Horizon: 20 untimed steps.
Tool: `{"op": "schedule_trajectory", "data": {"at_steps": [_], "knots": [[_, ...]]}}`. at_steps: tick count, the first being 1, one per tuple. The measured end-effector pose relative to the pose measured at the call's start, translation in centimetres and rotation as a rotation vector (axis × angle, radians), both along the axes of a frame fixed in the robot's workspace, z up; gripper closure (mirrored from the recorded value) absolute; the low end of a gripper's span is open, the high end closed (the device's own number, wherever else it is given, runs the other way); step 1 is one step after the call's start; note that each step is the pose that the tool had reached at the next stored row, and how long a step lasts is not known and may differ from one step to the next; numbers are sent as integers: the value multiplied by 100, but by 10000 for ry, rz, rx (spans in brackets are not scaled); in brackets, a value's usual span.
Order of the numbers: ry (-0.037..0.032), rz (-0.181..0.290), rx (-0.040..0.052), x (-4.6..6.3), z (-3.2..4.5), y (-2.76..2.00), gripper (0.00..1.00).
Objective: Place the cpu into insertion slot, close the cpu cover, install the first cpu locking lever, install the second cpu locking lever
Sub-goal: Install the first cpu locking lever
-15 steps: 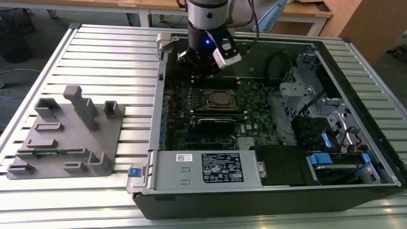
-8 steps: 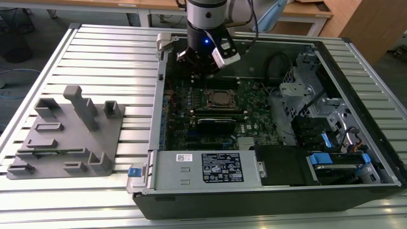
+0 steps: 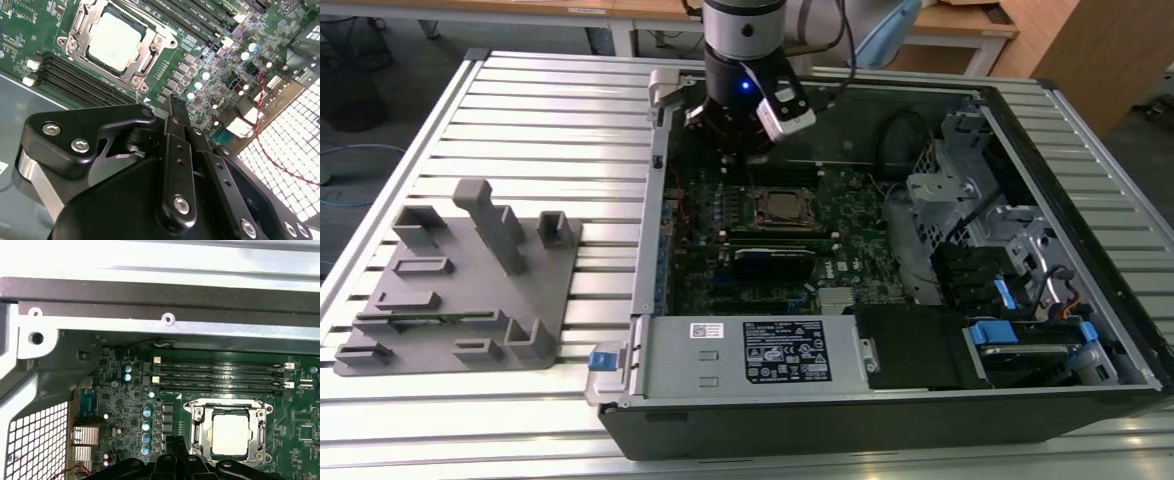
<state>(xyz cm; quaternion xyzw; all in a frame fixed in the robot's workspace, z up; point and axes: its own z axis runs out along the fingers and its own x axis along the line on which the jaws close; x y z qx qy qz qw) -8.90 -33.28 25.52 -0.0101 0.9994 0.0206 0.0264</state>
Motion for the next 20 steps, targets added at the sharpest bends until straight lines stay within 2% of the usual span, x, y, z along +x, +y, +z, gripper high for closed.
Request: {"op": "schedule_trajectory", "data": {"at_steps": [2, 6, 7, 9, 10, 11, 16, 20], "knots": [[-69, 1, 73, -20, -1, 0, 89], [-161, -1, 221, -48, -4, 0, 89], [-185, -1, 278, -52, -3, 0, 89], [-253, 0, 465, -56, -4, 0, 89], [-265, -2, 541, -56, -4, 0, 89], [-267, -3, 569, -57, -3, 0, 89], [-263, -2, 576, -55, -4, 0, 89], [-56, -60, 571, -49, -4, 0, 89]]}}
